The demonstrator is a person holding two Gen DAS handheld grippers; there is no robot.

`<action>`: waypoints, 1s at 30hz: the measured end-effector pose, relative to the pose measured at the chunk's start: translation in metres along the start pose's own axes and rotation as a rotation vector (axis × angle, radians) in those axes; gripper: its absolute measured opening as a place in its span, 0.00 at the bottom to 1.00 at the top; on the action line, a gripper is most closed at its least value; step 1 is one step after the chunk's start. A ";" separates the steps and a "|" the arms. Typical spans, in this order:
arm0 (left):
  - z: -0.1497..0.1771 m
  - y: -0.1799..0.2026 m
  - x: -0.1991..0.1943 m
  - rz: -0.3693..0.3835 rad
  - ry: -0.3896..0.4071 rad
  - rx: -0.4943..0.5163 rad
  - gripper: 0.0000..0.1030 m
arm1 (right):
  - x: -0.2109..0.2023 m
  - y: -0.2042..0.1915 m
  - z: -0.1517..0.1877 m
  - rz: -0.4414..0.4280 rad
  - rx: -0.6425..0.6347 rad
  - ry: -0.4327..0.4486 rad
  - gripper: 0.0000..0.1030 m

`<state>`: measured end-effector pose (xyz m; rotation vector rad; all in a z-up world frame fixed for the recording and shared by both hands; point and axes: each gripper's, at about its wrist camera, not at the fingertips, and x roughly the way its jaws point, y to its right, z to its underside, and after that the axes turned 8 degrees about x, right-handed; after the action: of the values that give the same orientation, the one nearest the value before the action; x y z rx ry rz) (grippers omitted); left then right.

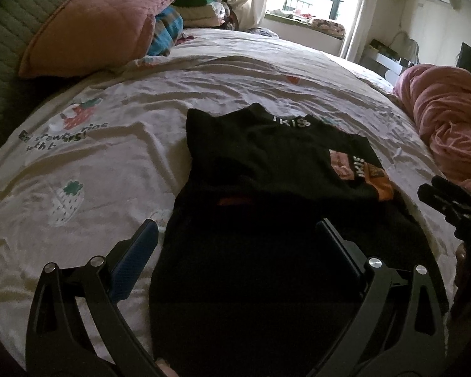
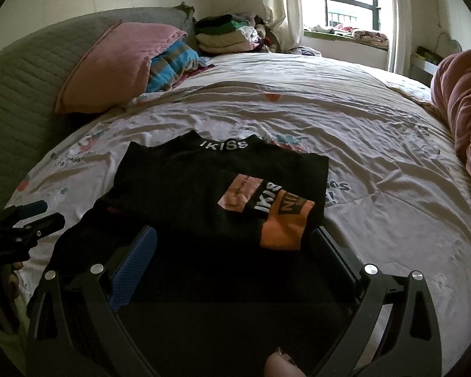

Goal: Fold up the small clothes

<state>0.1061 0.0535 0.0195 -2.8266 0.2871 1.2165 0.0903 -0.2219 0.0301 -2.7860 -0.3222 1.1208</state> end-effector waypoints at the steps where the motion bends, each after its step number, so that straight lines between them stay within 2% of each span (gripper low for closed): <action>1: 0.002 0.000 -0.001 -0.003 -0.002 0.000 0.91 | -0.001 0.000 0.001 0.000 -0.001 -0.001 0.95; 14: 0.016 0.003 -0.021 -0.042 -0.023 0.024 0.91 | -0.016 0.001 0.019 -0.017 -0.018 -0.016 0.95; 30: 0.040 -0.005 -0.037 -0.073 -0.064 0.004 0.91 | -0.033 0.013 0.033 -0.002 -0.028 -0.030 0.95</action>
<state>0.0532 0.0685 0.0185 -2.7620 0.1822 1.2863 0.0458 -0.2417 0.0257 -2.7943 -0.3466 1.1678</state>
